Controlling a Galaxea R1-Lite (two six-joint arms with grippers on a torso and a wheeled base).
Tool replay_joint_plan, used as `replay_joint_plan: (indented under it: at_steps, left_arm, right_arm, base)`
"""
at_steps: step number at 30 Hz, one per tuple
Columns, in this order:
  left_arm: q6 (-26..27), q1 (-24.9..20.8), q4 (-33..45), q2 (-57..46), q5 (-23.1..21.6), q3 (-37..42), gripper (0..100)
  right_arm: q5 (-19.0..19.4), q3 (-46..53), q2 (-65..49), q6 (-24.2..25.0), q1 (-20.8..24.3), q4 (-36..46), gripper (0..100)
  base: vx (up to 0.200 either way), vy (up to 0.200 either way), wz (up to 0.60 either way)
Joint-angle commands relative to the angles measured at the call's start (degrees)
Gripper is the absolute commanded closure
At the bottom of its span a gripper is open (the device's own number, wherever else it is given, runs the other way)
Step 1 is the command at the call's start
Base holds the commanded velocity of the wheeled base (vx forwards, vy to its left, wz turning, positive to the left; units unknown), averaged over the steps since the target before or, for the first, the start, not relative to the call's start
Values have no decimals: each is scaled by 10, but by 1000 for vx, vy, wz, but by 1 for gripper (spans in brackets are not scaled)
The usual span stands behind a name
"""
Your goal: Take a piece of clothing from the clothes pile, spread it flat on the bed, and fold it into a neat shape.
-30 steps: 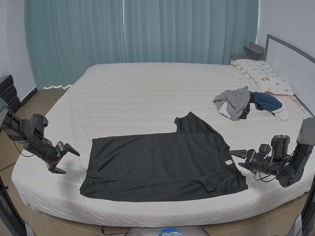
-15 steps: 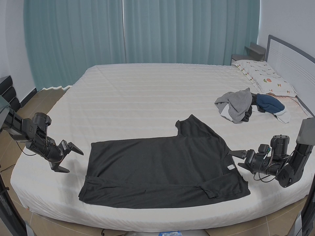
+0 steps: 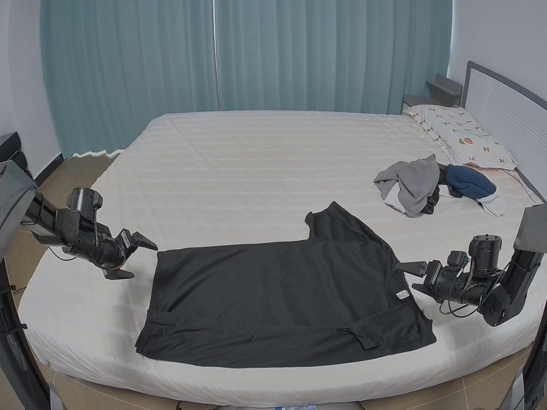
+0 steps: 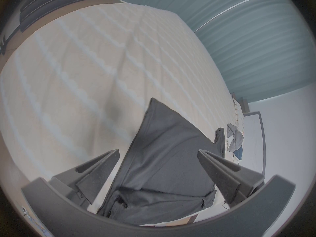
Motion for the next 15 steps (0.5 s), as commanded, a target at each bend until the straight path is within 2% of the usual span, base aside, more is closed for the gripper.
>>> replay_joint_plan:
  at_steps: [1,11,15]
  left_arm:
    - [3,-8,-36,81,-2,-52,0]
    - [6,-13,-120,160,-3,-117,0]
    - [35,-13,-156,197,-3,-133,0]
  right_arm:
    - [-1,1,1,0,4,0,0]
    - [-1,1,8,-3,4,0,0]
    - [-1,1,9,-4,4,0,0]
  base:
    - [0,0,0]
    - [0,0,0]
    - [0,0,0]
